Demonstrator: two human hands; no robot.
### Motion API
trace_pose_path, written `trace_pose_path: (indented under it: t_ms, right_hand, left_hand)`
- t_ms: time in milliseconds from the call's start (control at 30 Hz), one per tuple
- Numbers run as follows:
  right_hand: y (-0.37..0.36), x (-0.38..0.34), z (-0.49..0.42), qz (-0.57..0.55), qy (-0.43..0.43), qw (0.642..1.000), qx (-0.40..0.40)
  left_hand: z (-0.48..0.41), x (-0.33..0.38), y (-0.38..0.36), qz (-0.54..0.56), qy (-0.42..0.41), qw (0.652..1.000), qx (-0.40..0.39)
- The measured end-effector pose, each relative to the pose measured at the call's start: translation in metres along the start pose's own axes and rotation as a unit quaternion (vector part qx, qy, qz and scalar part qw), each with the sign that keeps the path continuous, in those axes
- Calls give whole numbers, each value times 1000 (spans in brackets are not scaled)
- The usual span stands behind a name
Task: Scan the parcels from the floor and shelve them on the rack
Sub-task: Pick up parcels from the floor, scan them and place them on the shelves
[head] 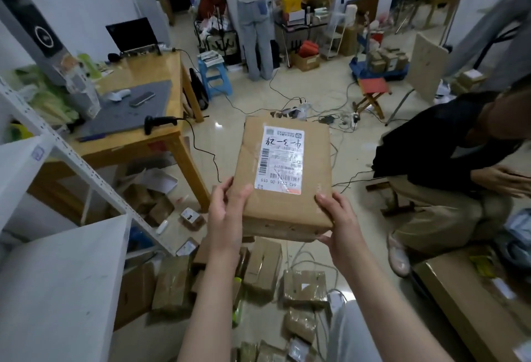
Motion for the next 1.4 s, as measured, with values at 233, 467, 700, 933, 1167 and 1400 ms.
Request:
trace_pose_path:
  t_ms: [233,467,700,933,1167,1400]
  right_hand:
    - [38,-25,-79,12,-20,1000,2]
    - [78,-79,-202,17,-55,996,-72]
    - [120,-167,-287,73,-55,984,-153]
    - [109,-196,-329,75,-79,972,-207]
    - [90,-221,-402,84,-69,963,-245]
    - [19,-224,-498,116,-100,946,-285]
  left_hand:
    - [-63,-39,-63,13,144,988,-54]
    - [-116,-29,-163,97,161,981,58]
    - [-147,-7,-258,192,158,957,147]
    - [-187,17,-291,156,146,957,194]
    - [-243,30,-313,155,127,961,189]
    - [-349,35,-292,149,124,962,191]
Point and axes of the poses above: each hand's wrist, its own z-axis away from the middle knuckle, its own y-axis out of the back of the hand, x = y × z, the point moved 4 cm from there along -z, towards the middle knuckle, and after that the axes turned 2 degrees about z, right-handed, at the moved point
